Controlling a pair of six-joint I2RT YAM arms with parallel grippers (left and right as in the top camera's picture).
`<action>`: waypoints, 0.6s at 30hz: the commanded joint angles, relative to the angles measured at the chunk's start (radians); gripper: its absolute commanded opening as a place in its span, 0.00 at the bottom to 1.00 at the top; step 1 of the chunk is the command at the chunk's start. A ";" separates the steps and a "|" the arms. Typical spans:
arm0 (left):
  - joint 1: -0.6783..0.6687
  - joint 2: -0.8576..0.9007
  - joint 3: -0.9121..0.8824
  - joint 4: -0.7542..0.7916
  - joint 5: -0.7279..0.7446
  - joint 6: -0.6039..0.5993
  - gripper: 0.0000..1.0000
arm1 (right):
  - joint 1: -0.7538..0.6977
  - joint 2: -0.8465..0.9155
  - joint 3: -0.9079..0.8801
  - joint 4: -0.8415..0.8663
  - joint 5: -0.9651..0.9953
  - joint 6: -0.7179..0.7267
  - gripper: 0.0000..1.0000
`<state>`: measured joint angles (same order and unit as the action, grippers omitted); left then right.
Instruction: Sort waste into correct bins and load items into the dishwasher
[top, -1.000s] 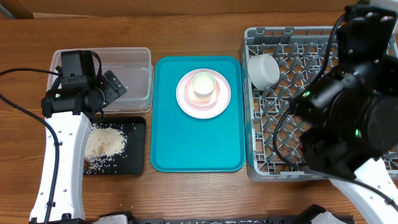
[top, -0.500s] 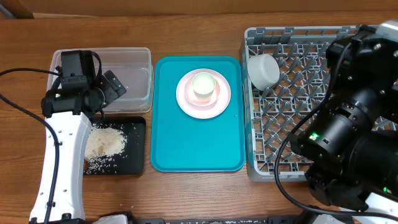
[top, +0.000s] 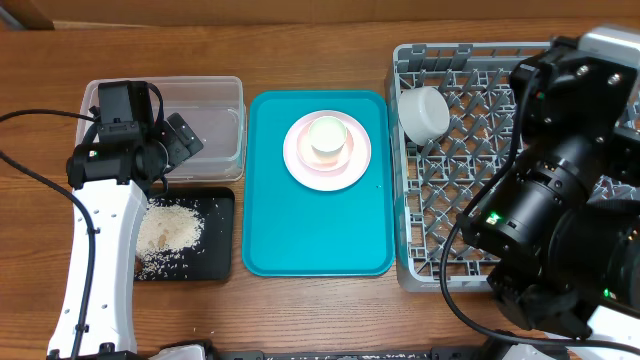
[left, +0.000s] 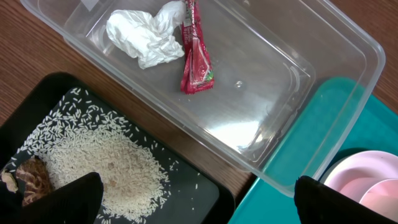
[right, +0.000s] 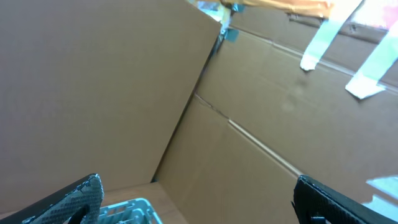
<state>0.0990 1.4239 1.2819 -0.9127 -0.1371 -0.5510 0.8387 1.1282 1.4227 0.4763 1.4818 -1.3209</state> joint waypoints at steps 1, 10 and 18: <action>0.001 -0.005 0.014 0.004 0.008 -0.014 1.00 | 0.004 -0.006 0.099 -0.095 -0.033 0.074 1.00; 0.001 -0.005 0.014 0.004 0.008 -0.014 1.00 | 0.005 0.013 0.341 -0.691 -0.209 0.655 1.00; 0.001 -0.005 0.014 0.004 0.008 -0.014 1.00 | 0.004 0.049 0.339 -1.106 -0.301 1.091 1.00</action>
<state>0.0990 1.4239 1.2819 -0.9131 -0.1368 -0.5507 0.8394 1.1496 1.7599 -0.5385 1.2510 -0.5053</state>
